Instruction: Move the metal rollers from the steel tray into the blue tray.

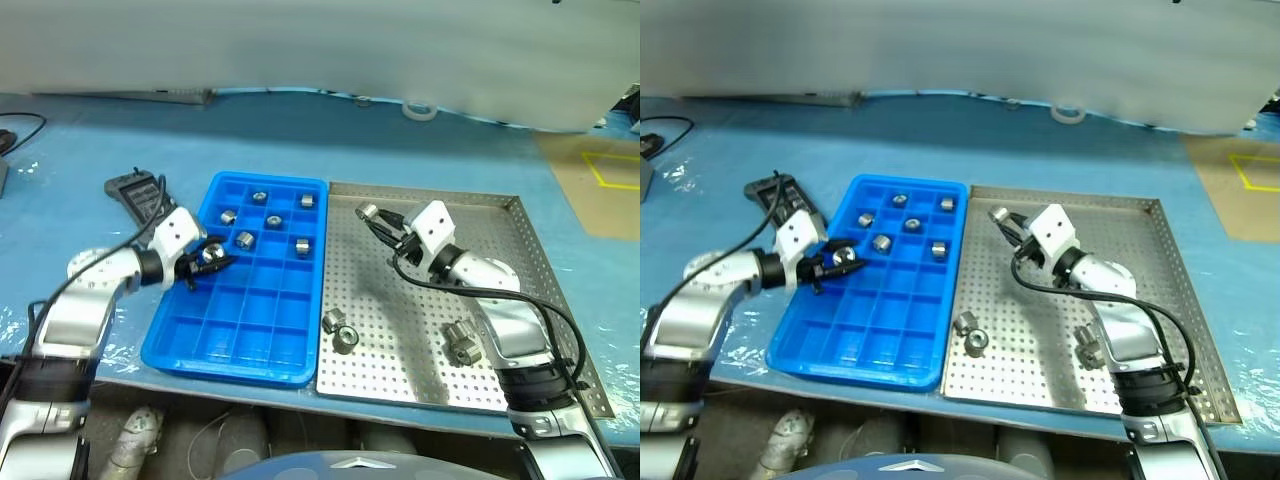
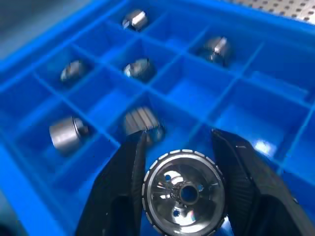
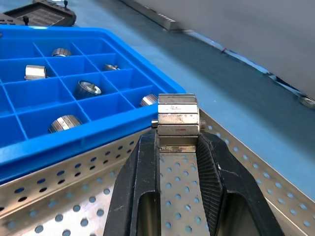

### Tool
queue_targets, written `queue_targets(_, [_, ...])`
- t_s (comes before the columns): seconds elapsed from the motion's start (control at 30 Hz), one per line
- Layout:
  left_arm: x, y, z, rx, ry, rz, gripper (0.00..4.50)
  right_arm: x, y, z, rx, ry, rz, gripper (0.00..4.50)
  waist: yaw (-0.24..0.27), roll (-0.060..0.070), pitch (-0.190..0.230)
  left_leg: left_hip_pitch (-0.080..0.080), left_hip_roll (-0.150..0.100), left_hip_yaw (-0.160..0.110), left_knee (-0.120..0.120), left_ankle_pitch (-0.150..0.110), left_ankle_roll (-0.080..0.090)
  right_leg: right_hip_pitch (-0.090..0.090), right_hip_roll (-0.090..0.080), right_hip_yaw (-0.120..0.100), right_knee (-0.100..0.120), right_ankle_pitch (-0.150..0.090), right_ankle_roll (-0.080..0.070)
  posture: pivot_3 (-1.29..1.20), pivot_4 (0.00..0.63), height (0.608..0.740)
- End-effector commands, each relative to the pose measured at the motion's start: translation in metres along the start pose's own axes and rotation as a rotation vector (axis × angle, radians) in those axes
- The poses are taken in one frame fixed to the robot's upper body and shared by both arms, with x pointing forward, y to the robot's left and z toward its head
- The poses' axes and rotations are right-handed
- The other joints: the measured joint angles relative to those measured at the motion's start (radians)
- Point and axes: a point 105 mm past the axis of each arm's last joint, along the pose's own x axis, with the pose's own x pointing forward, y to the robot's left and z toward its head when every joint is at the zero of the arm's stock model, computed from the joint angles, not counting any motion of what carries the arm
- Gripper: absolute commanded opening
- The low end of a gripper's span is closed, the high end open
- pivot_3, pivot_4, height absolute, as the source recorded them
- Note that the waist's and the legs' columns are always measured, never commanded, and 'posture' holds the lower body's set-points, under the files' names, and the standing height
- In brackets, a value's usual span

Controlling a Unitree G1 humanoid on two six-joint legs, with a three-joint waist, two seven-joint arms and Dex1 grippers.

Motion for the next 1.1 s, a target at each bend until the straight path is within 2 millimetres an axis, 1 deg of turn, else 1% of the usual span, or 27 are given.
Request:
queue_targets(0.03, [-0.011,-0.004,0.015,0.004,-0.072,0.071,1.75,0.006,-0.007,0.015,-0.055,-0.064,0.004,0.65,0.012,-0.001,0.000,0.000,0.000,0.000,0.000,0.001,-0.001,0.000,0.001,0.000,0.000,0.000,0.000,0.01,0.150,0.740])
queue_targets(0.1, [-0.013,-0.001,0.008,-0.007,-0.058,0.120,1.75,0.009,-0.006,0.014,-0.064,-0.064,0.020,0.65,0.022,-0.001,0.000,0.002,0.001,0.000,-0.001,0.002,-0.003,0.000,0.002,0.000,0.001,0.000,0.000,0.05,0.150,0.740])
queue_targets(0.2, [-0.012,0.013,0.000,-0.029,-0.042,0.215,1.75,0.014,-0.006,0.014,-0.068,-0.073,0.030,0.65,0.030,-0.001,0.000,0.003,0.003,0.000,-0.003,0.004,-0.007,0.000,0.003,-0.001,0.001,0.000,0.000,0.05,0.150,0.740])
queue_targets(0.27, [-0.012,0.020,-0.003,-0.037,-0.029,0.266,1.75,0.016,-0.007,0.014,-0.070,-0.077,0.027,0.65,0.030,-0.002,0.000,0.005,0.004,0.000,-0.004,0.004,-0.007,0.000,0.004,0.000,0.003,0.000,0.001,0.05,0.150,0.740])
queue_targets(0.33, [-0.011,0.023,-0.004,-0.044,-0.030,0.287,1.75,0.016,-0.005,0.014,-0.066,-0.081,0.026,0.65,0.030,-0.003,0.000,0.006,0.005,-0.001,-0.004,0.007,-0.011,0.000,0.005,0.000,0.005,0.000,0.001,0.05,0.150,0.740])
queue_targets(0.43, [-0.003,0.021,-0.007,-0.056,-0.031,0.293,1.75,0.014,0.000,0.008,-0.069,-0.069,0.033,0.65,0.028,-0.003,0.000,0.007,0.005,-0.002,-0.004,0.007,-0.012,0.000,0.005,0.001,0.006,0.000,0.001,0.04,0.150,0.740])
queue_targets(0.53, [0.006,0.014,-0.012,-0.076,-0.015,0.258,1.75,0.012,0.001,0.008,-0.069,-0.067,0.033,0.65,0.028,-0.005,-0.001,0.007,0.005,-0.002,-0.005,0.007,-0.012,0.000,0.005,0.001,0.007,0.000,0.001,0.03,0.150,0.740])
queue_targets(0.6, [0.008,0.007,-0.016,-0.086,0.012,0.210,1.75,0.011,0.000,0.008,-0.068,-0.066,0.025,0.65,0.028,-0.005,-0.001,0.007,0.005,-0.002,-0.005,0.007,-0.012,0.000,0.005,0.001,0.007,0.000,0.001,0.02,0.150,0.740])
queue_targets(0.67, [0.006,0.005,-0.021,-0.089,0.036,0.190,1.75,0.010,-0.002,0.007,-0.066,-0.063,0.017,0.65,0.025,-0.005,-0.001,0.008,0.005,-0.002,-0.005,0.007,-0.012,0.000,0.005,0.001,0.007,0.000,0.001,0.01,0.150,0.740])
queue_targets(0.73, [0.001,0.018,-0.028,-0.095,0.054,0.239,1.75,0.010,0.000,0.005,-0.068,-0.057,0.017,0.65,0.023,-0.005,-0.001,0.009,0.005,-0.002,-0.005,0.007,-0.012,0.000,0.005,0.001,0.007,0.000,0.001,0.01,0.150,0.740])
queue_targets(0.83, [-0.002,0.031,-0.033,-0.095,0.068,0.268,1.75,0.011,0.004,0.003,-0.074,-0.053,0.028,0.65,0.023,-0.005,-0.001,0.011,0.005,-0.001,-0.007,0.008,-0.014,0.001,0.006,0.001,0.008,0.000,0.001,0.01,0.150,0.740])
queue_targets(0.87, [-0.003,0.032,-0.033,-0.094,0.071,0.264,2.44,0.012,0.005,0.003,-0.074,-0.053,0.026,0.65,0.023,-0.005,-0.001,0.011,0.006,-0.001,-0.008,0.009,-0.015,0.000,0.006,0.002,0.008,0.000,0.001,0.01,0.150,0.740])
queue_targets(0.9, [-0.003,0.035,-0.032,-0.080,0.068,0.272,2.60,0.012,0.004,0.003,-0.072,-0.054,0.023,0.65,0.023,-0.005,-0.001,0.012,0.006,-0.001,-0.008,0.009,-0.016,0.000,0.007,0.002,0.008,0.000,0.001,0.00,0.150,0.740])
queue_targets(0.97, [-0.003,0.045,-0.031,-0.057,0.081,0.331,3.23,0.012,0.003,0.002,-0.071,-0.052,0.016,0.65,0.023,-0.005,-0.001,0.013,0.007,-0.001,-0.009,0.009,-0.016,0.000,0.008,0.002,0.010,0.000,0.001,0.00,0.150,0.740])
queue_targets(1.0, [-0.002,0.045,-0.028,-0.049,0.073,0.315,3.51,0.012,0.002,0.002,-0.073,-0.051,0.014,0.65,0.023,-0.005,-0.001,0.013,0.009,-0.002,-0.009,0.009,-0.016,-0.001,0.009,0.002,0.010,0.000,0.002,0.00,0.150,0.740])
queue_targets(1.07, [0.000,0.043,-0.023,-0.047,0.054,0.278,3.51,0.013,0.002,0.001,-0.076,-0.051,0.014,0.65,0.020,-0.006,-0.002,0.013,0.014,-0.002,-0.009,0.010,-0.017,-0.001,0.013,0.002,0.011,0.000,0.002,0.00,0.150,0.740])
queue_targets(1.1, [0.001,0.041,-0.016,-0.049,0.027,0.253,3.51,0.013,0.003,0.001,-0.077,-0.052,0.013,0.65,0.019,-0.006,-0.002,0.013,0.016,-0.002,-0.009,0.011,-0.018,-0.001,0.016,0.002,0.011,0.000,0.002,0.00,0.150,0.740])
